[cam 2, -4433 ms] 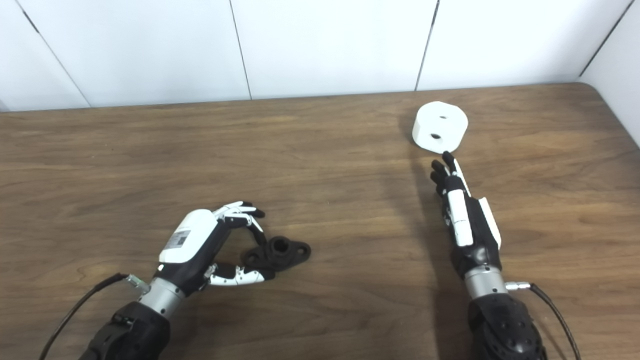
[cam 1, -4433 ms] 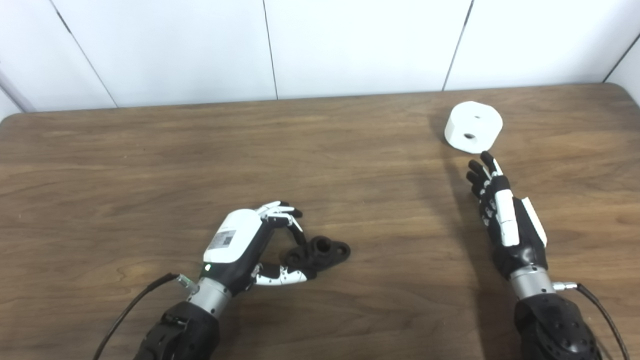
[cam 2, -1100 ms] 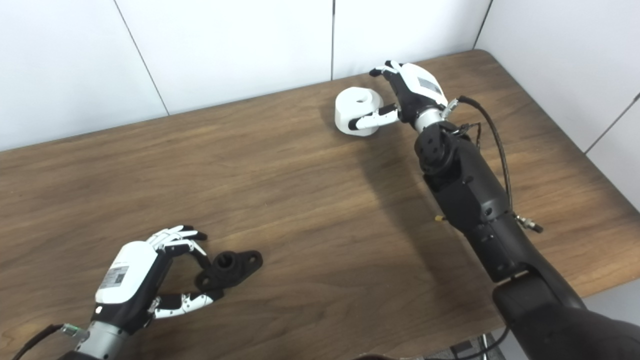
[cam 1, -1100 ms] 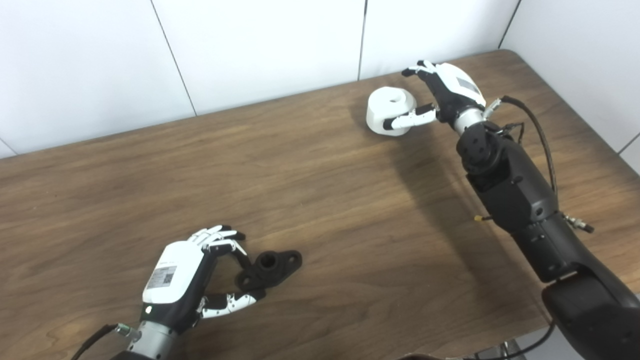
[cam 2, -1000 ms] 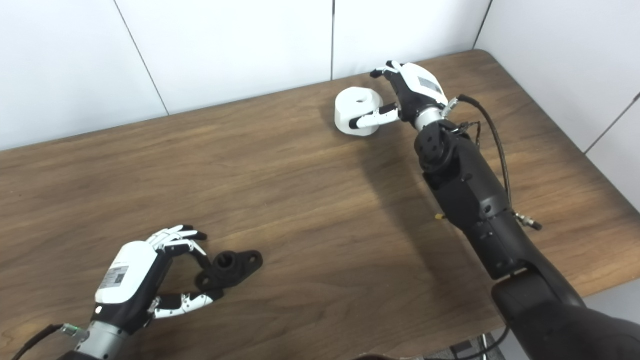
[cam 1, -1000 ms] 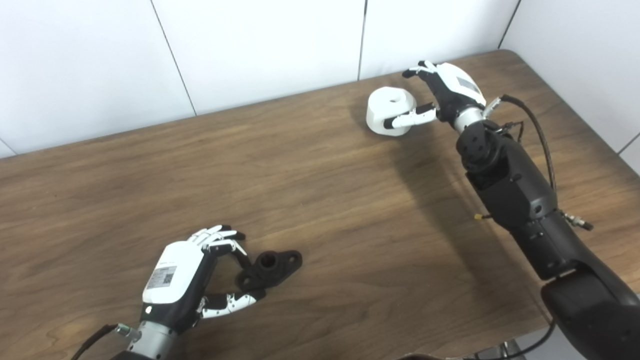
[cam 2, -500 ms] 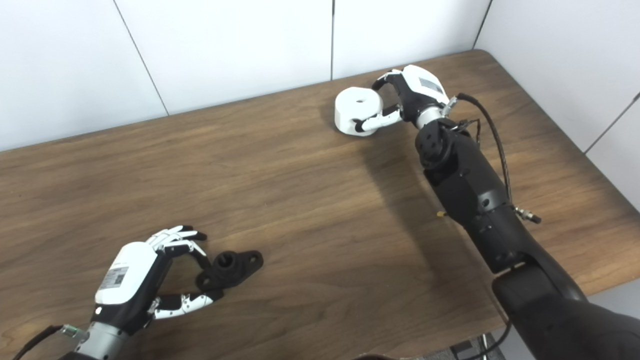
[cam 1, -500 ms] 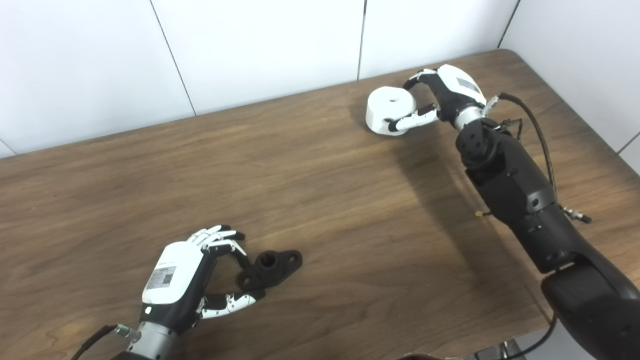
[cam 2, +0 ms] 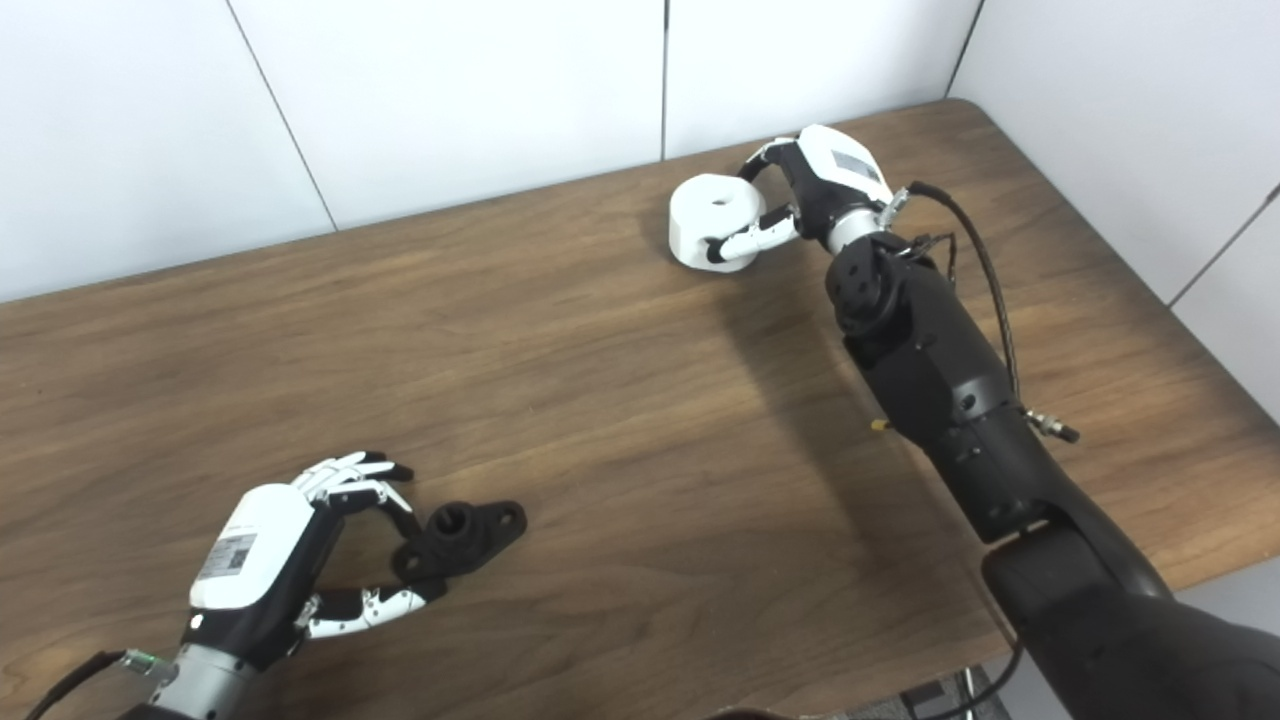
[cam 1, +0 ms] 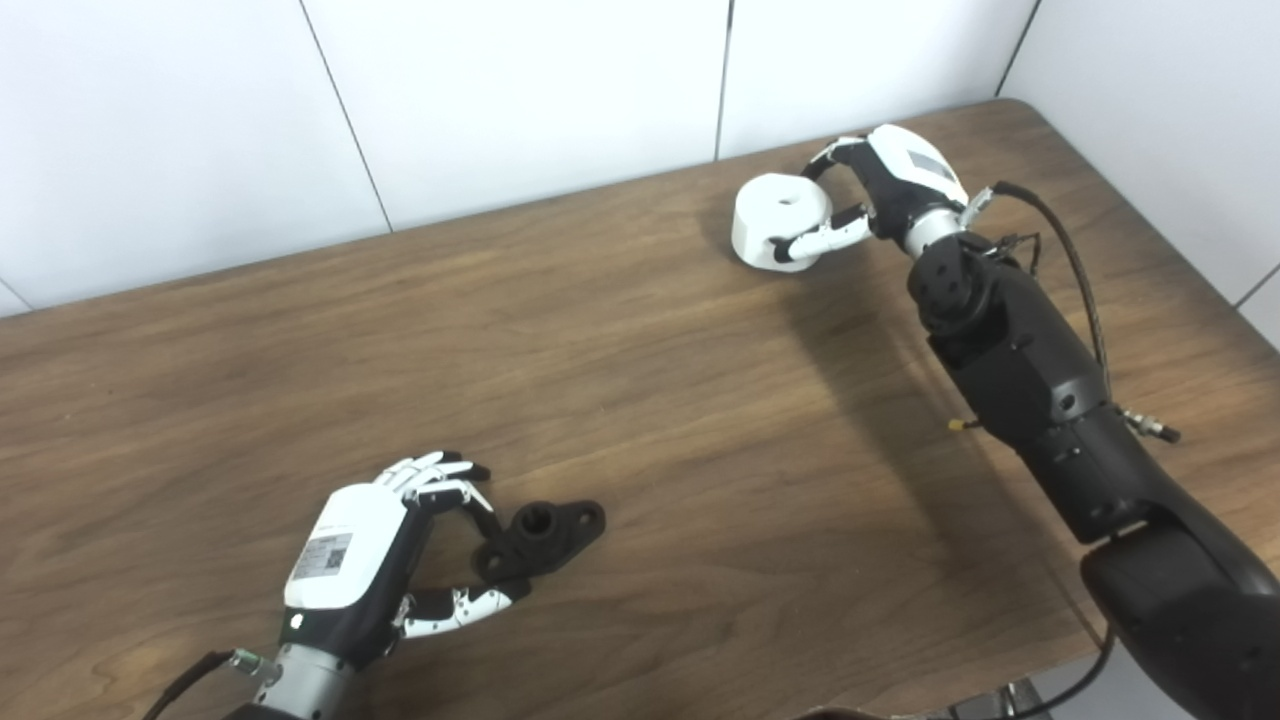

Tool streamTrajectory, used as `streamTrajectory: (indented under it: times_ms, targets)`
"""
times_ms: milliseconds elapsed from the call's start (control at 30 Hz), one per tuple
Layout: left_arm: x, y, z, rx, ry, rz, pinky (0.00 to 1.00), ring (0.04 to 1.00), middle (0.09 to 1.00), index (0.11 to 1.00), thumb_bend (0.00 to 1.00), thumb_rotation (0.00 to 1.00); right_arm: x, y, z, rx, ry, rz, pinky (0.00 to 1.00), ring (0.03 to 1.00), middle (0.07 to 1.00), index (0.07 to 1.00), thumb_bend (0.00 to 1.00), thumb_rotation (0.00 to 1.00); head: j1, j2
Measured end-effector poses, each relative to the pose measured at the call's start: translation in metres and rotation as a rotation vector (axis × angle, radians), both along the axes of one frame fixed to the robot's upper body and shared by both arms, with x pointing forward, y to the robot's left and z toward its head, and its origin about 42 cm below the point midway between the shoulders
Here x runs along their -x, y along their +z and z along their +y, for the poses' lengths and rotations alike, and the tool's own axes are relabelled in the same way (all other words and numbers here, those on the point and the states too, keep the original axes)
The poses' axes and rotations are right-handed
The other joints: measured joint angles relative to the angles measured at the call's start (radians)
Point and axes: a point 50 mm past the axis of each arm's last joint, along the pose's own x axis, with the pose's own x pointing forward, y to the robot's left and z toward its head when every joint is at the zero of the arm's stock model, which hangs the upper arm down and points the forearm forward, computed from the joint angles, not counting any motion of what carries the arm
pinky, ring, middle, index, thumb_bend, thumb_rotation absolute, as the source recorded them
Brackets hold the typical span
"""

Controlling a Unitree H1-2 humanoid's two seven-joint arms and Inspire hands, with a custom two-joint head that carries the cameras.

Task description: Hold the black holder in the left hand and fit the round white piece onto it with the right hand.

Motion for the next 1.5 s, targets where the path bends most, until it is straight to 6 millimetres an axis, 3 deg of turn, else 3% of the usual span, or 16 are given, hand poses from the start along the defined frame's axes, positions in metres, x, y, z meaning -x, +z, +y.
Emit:
streamTrajectory:
  times_ms: [900,1300,1333,1367,1500]
  targets:
    - [0.0001,0.0005,0.0002,-0.001,0.000,-0.001,0.85,0.867,0.784,0.489,0.51,0.06,-0.0004,0.0008,0.0015,0.009,0.021,-0.029,0.77,0.912,0.841,0.632,0.83,0.26,0.000,0.005]
    - [0.0000,0.0006,0.0002,-0.001,0.000,-0.002,0.85,0.866,0.782,0.489,0.51,0.06,-0.0011,-0.0028,0.0005,0.004,0.029,-0.028,0.78,0.891,0.799,0.587,0.77,0.20,0.000,0.008]
    - [0.0001,0.0006,0.0002,-0.001,0.000,-0.002,0.85,0.866,0.782,0.489,0.51,0.06,-0.0012,-0.0031,0.0006,0.002,0.032,-0.032,0.78,0.888,0.792,0.530,0.62,0.17,0.000,0.009]
    - [0.0001,0.0006,0.0002,-0.001,0.000,-0.002,0.85,0.866,0.783,0.489,0.51,0.06,-0.0013,-0.0035,0.0006,0.001,0.038,-0.036,0.77,0.883,0.785,0.510,0.57,0.15,0.002,0.009]
    - [0.0001,0.0007,0.0001,-0.001,-0.001,-0.002,0.85,0.867,0.784,0.489,0.51,0.06,-0.0011,-0.0036,0.0001,0.005,0.053,-0.082,0.77,0.861,0.753,0.486,0.52,0.13,0.003,0.009]
